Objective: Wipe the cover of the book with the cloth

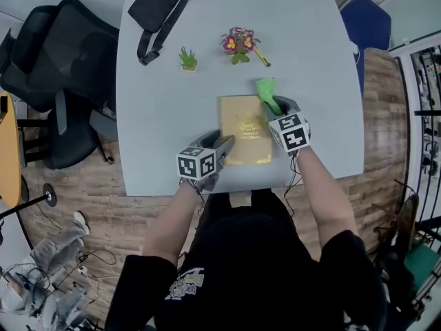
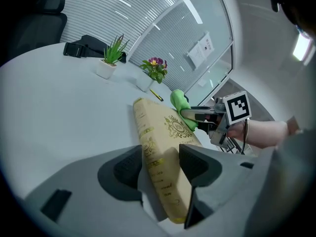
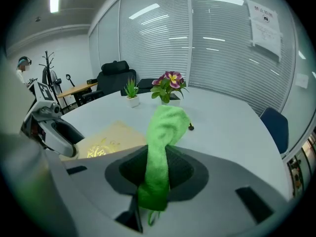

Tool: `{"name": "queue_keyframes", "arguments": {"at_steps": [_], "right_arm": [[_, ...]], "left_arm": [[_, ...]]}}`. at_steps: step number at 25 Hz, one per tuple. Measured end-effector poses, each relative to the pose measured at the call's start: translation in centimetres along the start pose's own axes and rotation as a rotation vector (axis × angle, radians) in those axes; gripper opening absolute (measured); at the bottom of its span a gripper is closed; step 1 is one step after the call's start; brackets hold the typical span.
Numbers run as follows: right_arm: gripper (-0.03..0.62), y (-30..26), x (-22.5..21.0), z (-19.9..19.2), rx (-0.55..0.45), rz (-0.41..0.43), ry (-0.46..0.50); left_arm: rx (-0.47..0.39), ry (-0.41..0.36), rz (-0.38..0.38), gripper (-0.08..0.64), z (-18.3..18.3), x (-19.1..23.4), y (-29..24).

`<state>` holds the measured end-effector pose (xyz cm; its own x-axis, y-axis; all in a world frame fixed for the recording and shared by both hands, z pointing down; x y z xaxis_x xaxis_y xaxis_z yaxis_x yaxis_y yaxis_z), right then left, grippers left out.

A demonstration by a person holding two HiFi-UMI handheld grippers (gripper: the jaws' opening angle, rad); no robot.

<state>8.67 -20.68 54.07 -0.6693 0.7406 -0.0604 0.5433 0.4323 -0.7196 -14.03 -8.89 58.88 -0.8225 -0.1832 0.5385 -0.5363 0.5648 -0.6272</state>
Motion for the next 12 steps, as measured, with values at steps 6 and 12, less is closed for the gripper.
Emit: {"name": "queue_keyframes", "arguments": {"at_steps": [6, 12], "right_arm": [[0.098, -0.24, 0.08, 0.01, 0.002, 0.012, 0.033], [0.098, 0.34, 0.84, -0.61, -0.004, 0.017, 0.033]], "left_arm": [[-0.012, -0.008, 0.010, 0.238, -0.22, 0.03, 0.12], [-0.022, -0.015, 0.015, 0.238, -0.28, -0.05, 0.20]]}}
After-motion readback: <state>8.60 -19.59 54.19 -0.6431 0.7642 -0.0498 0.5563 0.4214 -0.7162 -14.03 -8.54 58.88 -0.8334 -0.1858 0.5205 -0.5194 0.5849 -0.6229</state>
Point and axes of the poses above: the fingertips, and each gripper's own axes: y backward along the fingers, x to its left, z out of its top, the point moved 10 cm from there along y, backward along the fingers, and after that the axes turned 8 degrees about z, right-handed, at the moved point
